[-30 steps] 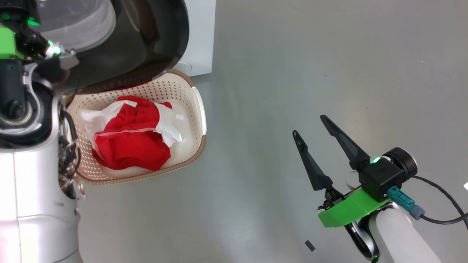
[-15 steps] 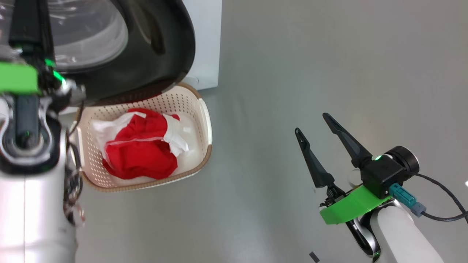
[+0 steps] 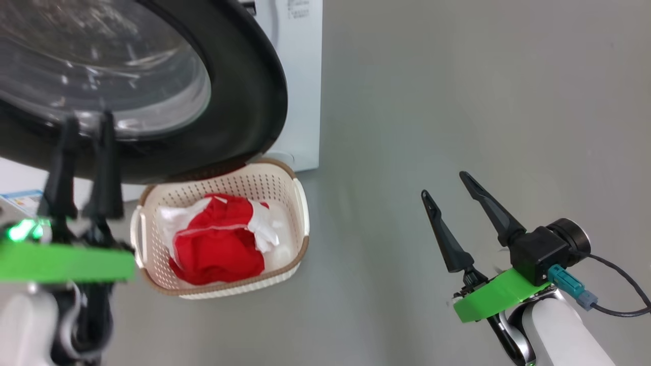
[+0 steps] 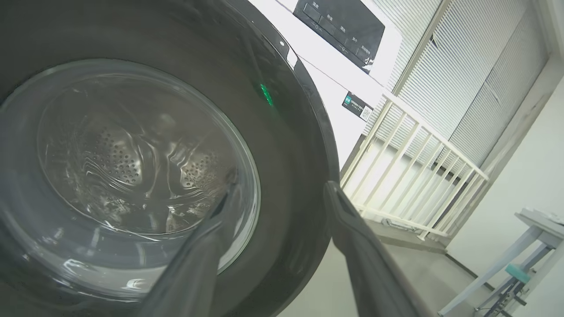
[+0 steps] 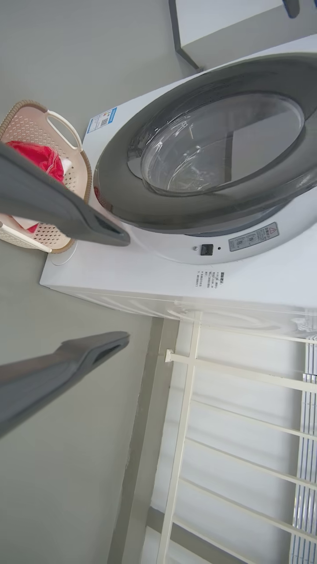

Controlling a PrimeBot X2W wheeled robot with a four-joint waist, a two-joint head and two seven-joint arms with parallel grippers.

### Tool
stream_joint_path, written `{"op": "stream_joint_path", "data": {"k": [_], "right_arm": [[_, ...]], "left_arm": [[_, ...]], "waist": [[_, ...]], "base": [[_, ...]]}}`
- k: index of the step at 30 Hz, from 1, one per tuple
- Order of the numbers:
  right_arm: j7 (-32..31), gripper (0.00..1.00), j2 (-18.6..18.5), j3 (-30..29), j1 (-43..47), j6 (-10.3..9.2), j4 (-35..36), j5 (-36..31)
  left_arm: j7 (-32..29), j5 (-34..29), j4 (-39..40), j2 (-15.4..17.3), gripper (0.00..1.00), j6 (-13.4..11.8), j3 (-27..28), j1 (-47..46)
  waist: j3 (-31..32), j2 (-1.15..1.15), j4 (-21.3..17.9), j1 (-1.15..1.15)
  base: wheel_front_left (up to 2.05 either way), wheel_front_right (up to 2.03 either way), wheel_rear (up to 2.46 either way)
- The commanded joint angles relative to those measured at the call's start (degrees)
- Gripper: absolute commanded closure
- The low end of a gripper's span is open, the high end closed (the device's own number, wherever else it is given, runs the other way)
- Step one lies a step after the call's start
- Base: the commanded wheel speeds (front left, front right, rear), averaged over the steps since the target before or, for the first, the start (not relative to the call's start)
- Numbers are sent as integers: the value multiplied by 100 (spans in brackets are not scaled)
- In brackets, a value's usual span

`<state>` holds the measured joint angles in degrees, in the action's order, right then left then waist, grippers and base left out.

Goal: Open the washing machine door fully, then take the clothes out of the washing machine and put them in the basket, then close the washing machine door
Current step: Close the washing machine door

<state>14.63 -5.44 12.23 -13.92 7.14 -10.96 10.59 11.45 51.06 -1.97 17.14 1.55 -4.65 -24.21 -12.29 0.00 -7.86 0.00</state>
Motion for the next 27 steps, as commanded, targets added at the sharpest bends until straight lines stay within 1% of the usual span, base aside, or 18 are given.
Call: {"op": "stream_joint_path", "data": {"k": [1,3,5,8,11,18,23,24,27], "right_arm": [[37,0,-27,91,90,35,133,31],[37,0,-22,53,136,35,140,17],[37,0,-12,13,194,35,149,6],[37,0,-3,-44,300,35,156,11],[37,0,2,-115,438,35,200,50],[37,0,-13,-324,802,35,345,8],[37,0,31,-493,1031,35,479,-36],[37,0,47,-532,1114,35,542,-60],[37,0,52,-582,1218,35,656,-78]], "left_arm": [[99,-251,191,277,0,7,122,117],[216,-720,259,377,0,-14,28,343],[297,-1332,304,499,0,-147,-20,561],[343,-1963,410,477,0,-282,-48,886],[351,-2454,547,391,0,-341,54,1246],[353,-3347,721,135,0,-329,388,2127],[354,-3709,806,-235,0,-315,613,2565],[354,-3748,796,-402,0,-289,722,2700],[354,-3823,739,-574,0,-208,857,2892]], "waist": [[260,0,62,0],[376,0,58,0],[483,0,46,0],[644,0,30,0],[812,0,8,0],[1126,0,-64,0],[1252,0,-106,0],[1292,0,-121,0],[1345,0,-142,0]], "base": [[0,0,0],[0,0,0],[0,0,0],[0,0,0],[0,0,0],[0,0,0],[0,0,0],[0,0,0],[0,0,0]]}}
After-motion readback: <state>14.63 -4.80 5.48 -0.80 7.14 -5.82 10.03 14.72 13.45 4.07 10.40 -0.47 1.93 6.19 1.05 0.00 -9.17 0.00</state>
